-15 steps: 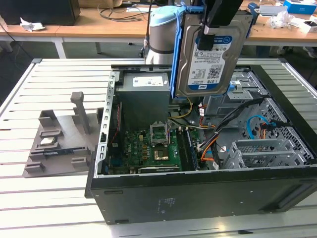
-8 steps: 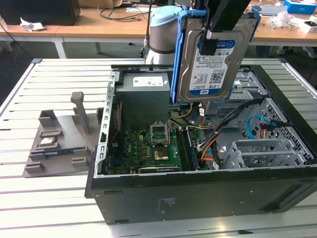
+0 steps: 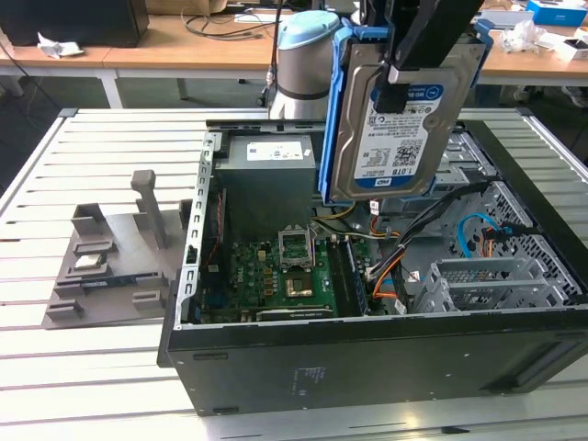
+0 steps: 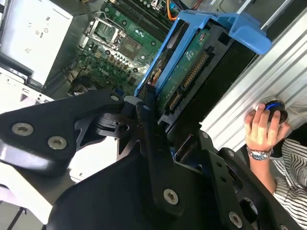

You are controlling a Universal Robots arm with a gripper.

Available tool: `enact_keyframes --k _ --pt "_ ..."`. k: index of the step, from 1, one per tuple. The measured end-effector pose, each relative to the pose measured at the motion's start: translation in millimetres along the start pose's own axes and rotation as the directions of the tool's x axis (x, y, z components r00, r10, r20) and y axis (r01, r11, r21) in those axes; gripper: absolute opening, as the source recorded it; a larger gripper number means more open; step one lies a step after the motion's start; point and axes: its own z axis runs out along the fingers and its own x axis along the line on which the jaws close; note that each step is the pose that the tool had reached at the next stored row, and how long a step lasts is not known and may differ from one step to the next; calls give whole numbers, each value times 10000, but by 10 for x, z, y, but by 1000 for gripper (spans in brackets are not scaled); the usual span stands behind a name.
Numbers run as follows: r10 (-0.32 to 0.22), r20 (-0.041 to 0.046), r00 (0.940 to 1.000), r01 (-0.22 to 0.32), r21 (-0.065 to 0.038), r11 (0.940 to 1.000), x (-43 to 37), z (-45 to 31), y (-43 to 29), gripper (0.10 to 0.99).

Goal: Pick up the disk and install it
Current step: 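Pick up the disk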

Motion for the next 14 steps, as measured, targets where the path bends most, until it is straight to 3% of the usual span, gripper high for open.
enact_keyframes --k 14 --pt "0 -7 10000 0 0 10000 261 12 21 369"
